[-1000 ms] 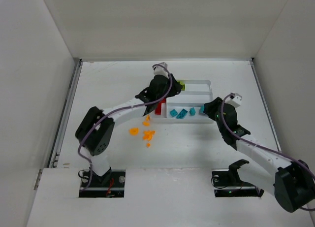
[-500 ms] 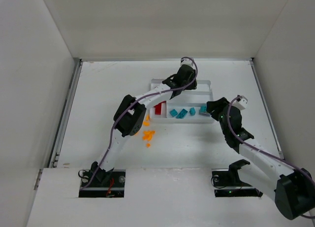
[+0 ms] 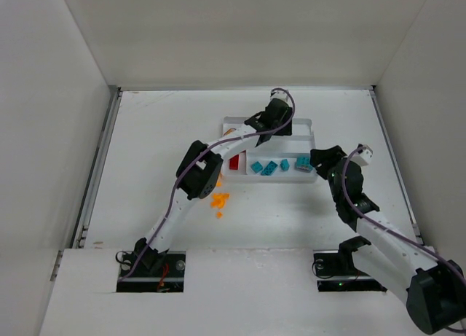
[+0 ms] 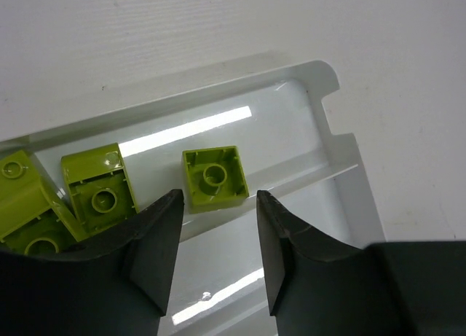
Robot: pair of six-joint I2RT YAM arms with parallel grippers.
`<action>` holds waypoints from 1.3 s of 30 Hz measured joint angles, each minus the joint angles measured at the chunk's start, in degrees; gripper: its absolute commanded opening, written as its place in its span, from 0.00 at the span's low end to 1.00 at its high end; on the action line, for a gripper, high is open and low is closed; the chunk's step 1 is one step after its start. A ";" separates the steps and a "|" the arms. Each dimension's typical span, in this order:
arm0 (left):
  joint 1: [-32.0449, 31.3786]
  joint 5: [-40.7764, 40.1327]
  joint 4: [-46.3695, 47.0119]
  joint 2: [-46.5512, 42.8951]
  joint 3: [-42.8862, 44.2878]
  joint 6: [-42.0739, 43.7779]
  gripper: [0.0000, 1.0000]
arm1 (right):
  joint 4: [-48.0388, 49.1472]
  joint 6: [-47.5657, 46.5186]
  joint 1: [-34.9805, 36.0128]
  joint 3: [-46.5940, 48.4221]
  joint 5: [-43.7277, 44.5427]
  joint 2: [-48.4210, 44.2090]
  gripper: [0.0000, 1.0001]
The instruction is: Sort the legos into containers by color
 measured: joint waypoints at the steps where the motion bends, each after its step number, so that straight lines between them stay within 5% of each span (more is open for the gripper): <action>1: 0.00 0.02 0.07 0.09 0.00 0.07 0.47 | 0.07 0.00 0.02 0.00 -0.02 0.02 0.61; 6: 0.00 0.02 1.01 0.11 0.00 0.28 0.50 | 0.24 -0.11 0.02 0.00 -0.02 0.28 0.59; 10: 0.02 -0.35 3.10 -2.64 -4.48 0.42 0.45 | 0.42 -0.70 0.35 0.00 -0.02 0.09 0.45; 14: 0.24 -0.72 6.51 -14.03 -19.50 0.42 0.42 | 0.72 -2.29 3.61 0.24 0.00 1.09 0.31; 20: 1.27 -3.41 14.93 -43.28 -47.82 -0.92 0.39 | 1.36 -6.05 12.22 3.65 -0.24 7.76 0.22; 25: 2.64 -10.45 19.52 -67.82 -70.55 -5.35 0.37 | 1.75 -11.08 22.18 9.66 -0.44 15.72 0.24; 29: 3.67 -16.17 14.10 -80.61 -83.36 -10.12 0.37 | 1.75 -14.97 29.70 14.97 -2.29 21.97 0.30; 39: 6.62 -21.46 -2.38 -88.48 -96.04 -20.04 0.46 | -1.25 -17.64 45.44 23.71 -5.81 37.86 0.50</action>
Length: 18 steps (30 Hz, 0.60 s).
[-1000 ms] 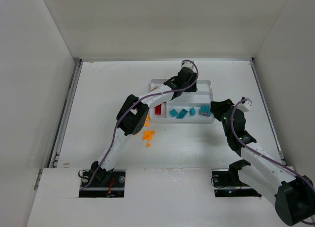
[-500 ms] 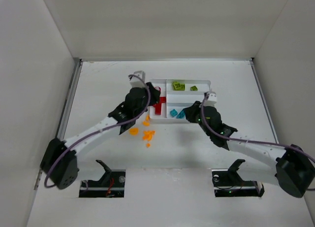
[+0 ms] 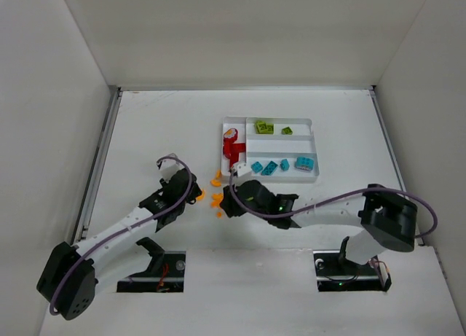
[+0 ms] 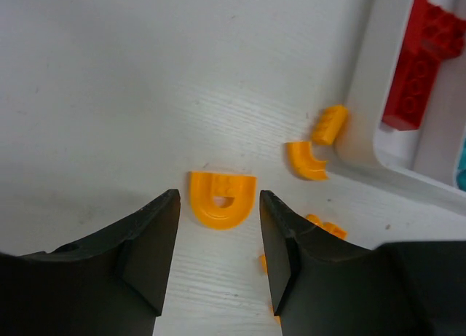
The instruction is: Sort the legos into containers by color
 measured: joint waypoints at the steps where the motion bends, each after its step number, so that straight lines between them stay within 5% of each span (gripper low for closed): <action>1: 0.20 -0.07 -0.68 0.02 -0.87 -0.57 0.47 | -0.68 -0.04 1.46 0.46 0.02 1.42 0.50; 18: 0.52 2.14 5.35 8.79 -2.49 -0.79 0.50 | -8.74 -0.13 5.99 8.50 0.96 14.08 0.51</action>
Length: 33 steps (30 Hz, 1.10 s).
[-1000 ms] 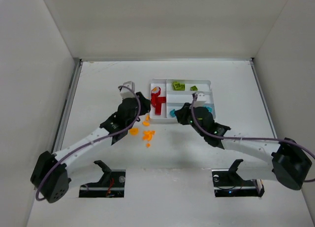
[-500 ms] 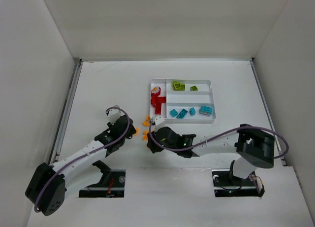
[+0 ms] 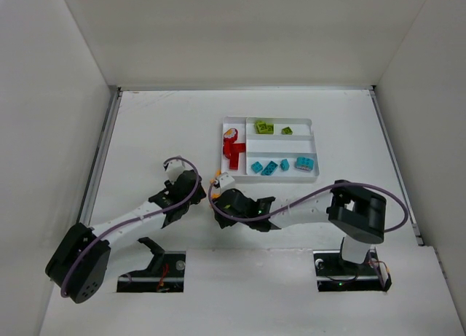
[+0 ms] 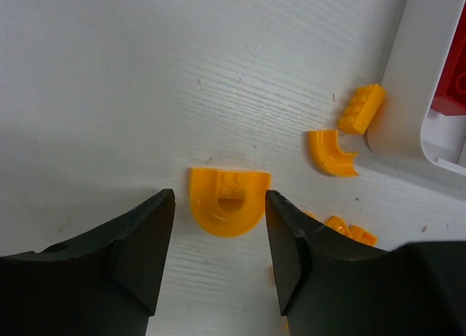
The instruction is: Sort the legos into containers by color
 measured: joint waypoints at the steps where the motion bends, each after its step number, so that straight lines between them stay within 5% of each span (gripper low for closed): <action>1: 0.07 0.02 0.24 0.00 -0.15 0.02 0.50 | -0.07 0.00 0.00 0.24 0.02 0.31 0.51; 8: 0.35 0.61 1.95 1.14 -0.50 0.00 0.50 | -1.38 -0.42 0.00 2.45 0.42 2.75 0.42; 13: 0.44 1.27 2.71 0.94 -1.62 -0.02 0.50 | -2.73 -0.85 0.07 4.31 1.81 4.22 0.25; 17: 0.72 1.84 2.89 0.24 -2.43 -0.02 0.50 | -3.08 -0.70 0.50 4.31 3.13 4.02 0.24; 24: 0.81 2.60 2.95 -0.55 -2.64 -0.02 0.50 | -3.76 -0.17 -0.48 -3.87 3.82 -9.90 0.24; 28: 1.01 2.75 3.30 -0.42 -2.64 -0.02 0.50 | -3.15 -0.57 -9.64 -6.05 3.82 -18.64 0.24; 33: 1.05 2.73 3.82 0.48 -2.64 0.00 0.49 | -1.55 -2.08 -24.72 -5.62 3.91 -18.97 0.24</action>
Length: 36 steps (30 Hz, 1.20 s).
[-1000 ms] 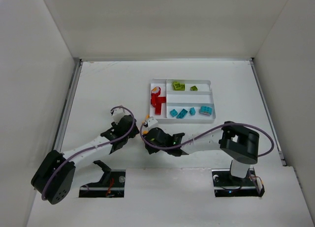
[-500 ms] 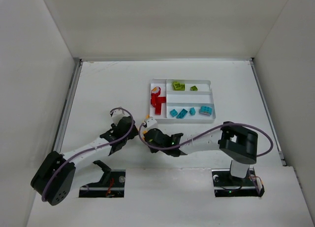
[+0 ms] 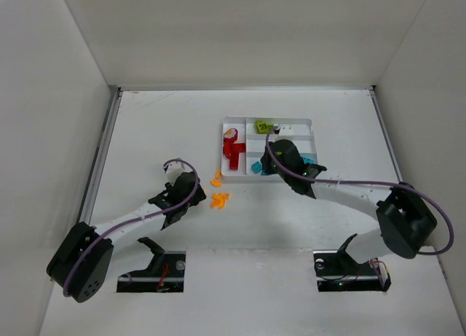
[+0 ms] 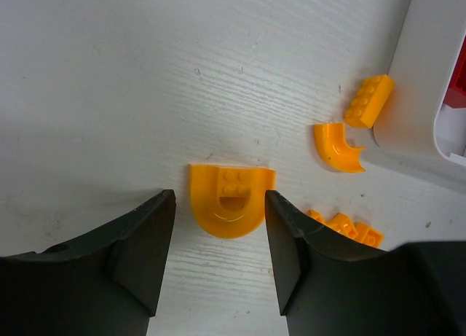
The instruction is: Sort the legos into containers by color
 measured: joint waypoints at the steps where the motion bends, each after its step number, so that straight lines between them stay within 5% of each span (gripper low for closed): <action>1: 0.00 -0.02 0.20 0.13 0.00 0.00 0.49 | 0.00 -0.33 -2.60 0.52 0.04 1.05 0.24; 9: -0.50 -0.46 2.60 1.73 0.02 0.09 0.49 | 0.35 -2.97 -14.64 9.42 0.04 14.16 0.30; 14: -0.85 -0.74 3.67 3.02 0.46 0.37 0.47 | 0.61 -3.56 -15.82 12.15 0.15 16.98 0.61; 16: -0.87 -0.79 3.78 3.06 0.46 0.42 0.45 | 0.83 -3.80 -15.82 12.13 0.31 16.85 0.66; 27: -1.09 -1.09 4.00 3.76 0.61 1.09 0.43 | 3.04 -3.21 -13.20 4.35 1.55 4.85 0.67; 36: -2.69 -3.15 4.46 5.31 1.11 1.49 0.29 | 5.49 -2.60 -9.20 -0.26 1.60 3.58 0.66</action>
